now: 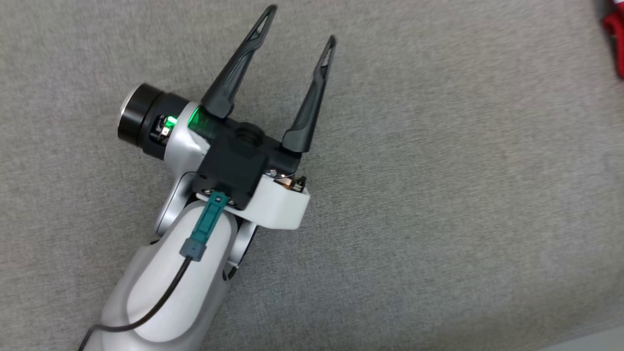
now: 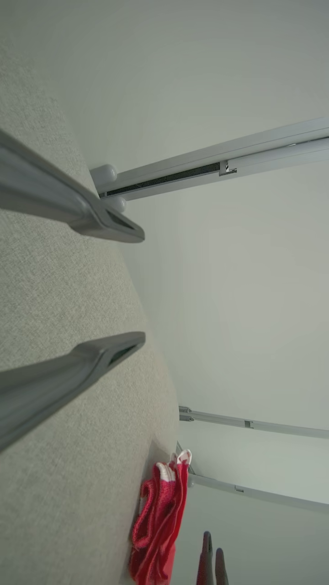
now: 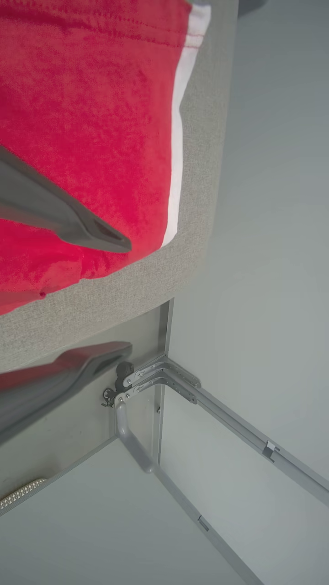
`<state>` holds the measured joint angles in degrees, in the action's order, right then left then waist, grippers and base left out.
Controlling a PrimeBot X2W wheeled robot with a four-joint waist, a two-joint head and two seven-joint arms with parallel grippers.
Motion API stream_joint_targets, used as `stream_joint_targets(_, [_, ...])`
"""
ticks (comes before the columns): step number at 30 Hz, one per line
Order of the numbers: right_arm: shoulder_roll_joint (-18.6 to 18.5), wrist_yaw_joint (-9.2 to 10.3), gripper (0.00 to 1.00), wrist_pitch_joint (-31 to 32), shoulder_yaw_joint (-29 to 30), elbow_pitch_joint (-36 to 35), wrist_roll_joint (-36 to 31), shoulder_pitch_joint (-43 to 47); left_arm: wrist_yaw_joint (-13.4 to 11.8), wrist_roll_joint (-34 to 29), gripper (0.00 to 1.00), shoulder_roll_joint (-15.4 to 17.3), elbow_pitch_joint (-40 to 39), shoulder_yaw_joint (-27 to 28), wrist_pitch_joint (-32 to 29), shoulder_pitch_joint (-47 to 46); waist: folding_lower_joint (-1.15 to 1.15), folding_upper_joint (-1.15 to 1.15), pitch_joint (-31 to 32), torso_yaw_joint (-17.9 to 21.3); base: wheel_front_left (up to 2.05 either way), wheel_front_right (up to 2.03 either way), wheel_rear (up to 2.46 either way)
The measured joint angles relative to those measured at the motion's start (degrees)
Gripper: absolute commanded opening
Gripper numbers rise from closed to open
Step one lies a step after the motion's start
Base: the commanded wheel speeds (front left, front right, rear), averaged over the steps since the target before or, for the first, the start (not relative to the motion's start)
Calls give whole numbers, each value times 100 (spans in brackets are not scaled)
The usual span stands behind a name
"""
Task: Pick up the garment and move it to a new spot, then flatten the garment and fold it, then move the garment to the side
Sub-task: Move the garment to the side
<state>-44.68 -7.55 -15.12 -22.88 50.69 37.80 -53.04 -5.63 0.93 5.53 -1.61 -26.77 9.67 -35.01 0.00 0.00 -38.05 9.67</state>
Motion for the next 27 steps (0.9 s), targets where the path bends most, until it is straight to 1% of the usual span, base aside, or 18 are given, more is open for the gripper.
stream_joint_targets(2, [143, 0, 100, 1, 527, -333, -56, 493, -40, 81, 100, 38, 91, 38, 63, 119, 0, 0, 192, 25, 0, 0, 0])
stream_joint_targets(4, [389, 1, 100, 1, 1036, -705, -205, 1010, -60, 149, 100, 81, 166, 98, 101, 274, 0, 0, 388, 52, 0, 0, 0])
stream_joint_targets(7, [943, 1, 100, 0, 1738, -1334, -434, 1778, -162, 283, 100, 142, 255, 236, 152, 529, 0, 0, 685, 101, 0, 0, 0])
stream_joint_targets(10, [1528, 1, 100, 1, 2249, -1926, -714, 2481, -254, 426, 100, 181, 328, 355, 175, 815, 0, 0, 975, 144, 0, 0, 0])
stream_joint_targets(12, [1886, 1, 100, 1, 2473, -2319, -910, 2880, -316, 521, 100, 204, 355, 437, 205, 992, 0, 0, 1161, 157, 0, 0, 0])
stream_joint_targets(15, [2368, 1, 100, 0, 2593, -2878, -1154, 3348, -417, 657, 100, 227, 380, 575, 252, 1265, 0, 0, 1418, 145, 0, 0, 0])
stream_joint_targets(16, [2368, 1, 100, 0, 2593, -2878, -1154, 3348, -417, 657, 100, 227, 380, 575, 252, 1265, 0, 0, 1418, 145, 0, 0, 0])
stream_joint_targets(19, [2720, 1, 100, 0, 2587, -3338, -1377, 3713, -512, 788, 100, 230, 404, 681, 297, 1525, 0, 0, 1636, 65, 0, 0, 0])
stream_joint_targets(24, [3033, 5, 100, 1, 2444, -3972, -1690, 4083, -603, 970, 100, 222, 482, 806, 379, 1829, 0, 0, 1858, -295, 0, 0, 0])
stream_joint_targets(27, [3084, 7, 100, 57, 2386, -4218, -1790, 4256, -636, 1047, 100, 227, 546, 901, 423, 1984, 0, 0, 1978, -569, 0, 0, 0])
